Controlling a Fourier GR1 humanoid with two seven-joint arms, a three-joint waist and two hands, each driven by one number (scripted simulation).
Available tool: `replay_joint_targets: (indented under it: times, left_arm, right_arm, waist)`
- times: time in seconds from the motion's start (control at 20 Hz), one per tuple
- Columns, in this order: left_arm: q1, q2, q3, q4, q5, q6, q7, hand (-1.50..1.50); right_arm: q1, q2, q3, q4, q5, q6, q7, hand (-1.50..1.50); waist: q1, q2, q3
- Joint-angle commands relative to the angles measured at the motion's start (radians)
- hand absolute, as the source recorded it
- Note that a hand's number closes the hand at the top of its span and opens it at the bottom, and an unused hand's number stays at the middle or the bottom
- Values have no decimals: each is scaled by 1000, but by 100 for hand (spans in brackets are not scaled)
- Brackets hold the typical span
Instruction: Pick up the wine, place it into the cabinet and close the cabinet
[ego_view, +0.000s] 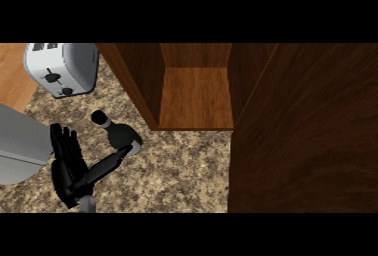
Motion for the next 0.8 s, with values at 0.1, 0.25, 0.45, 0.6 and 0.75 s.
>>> replay_joint_targets:
  times: [0.1,0.25,0.45,0.6,0.75]
  left_arm:
    - [-70,-4,36,181,70,-59,-110,-150]
    - [-47,-4,74,207,110,-129,-139,-150]
    - [-135,0,104,324,117,-129,-175,-150]
    - [-130,-4,17,327,168,-74,-208,-150]
    - [-204,3,125,492,162,-163,-263,-150]
  right_arm:
    - [38,10,-10,-20,1,22,-34,-150]
    - [-46,-12,-35,-33,-44,-13,58,-150]
    - [-93,23,60,-21,57,-55,85,-150]
    - [-36,20,35,-45,50,-40,74,-150]
    - [-95,19,26,-33,45,-67,95,-150]
  waist:
    - [-2,0,0]
    - [0,0,0]
    - [0,1,0]
    - [-1,0,0]
    - [-2,1,0]
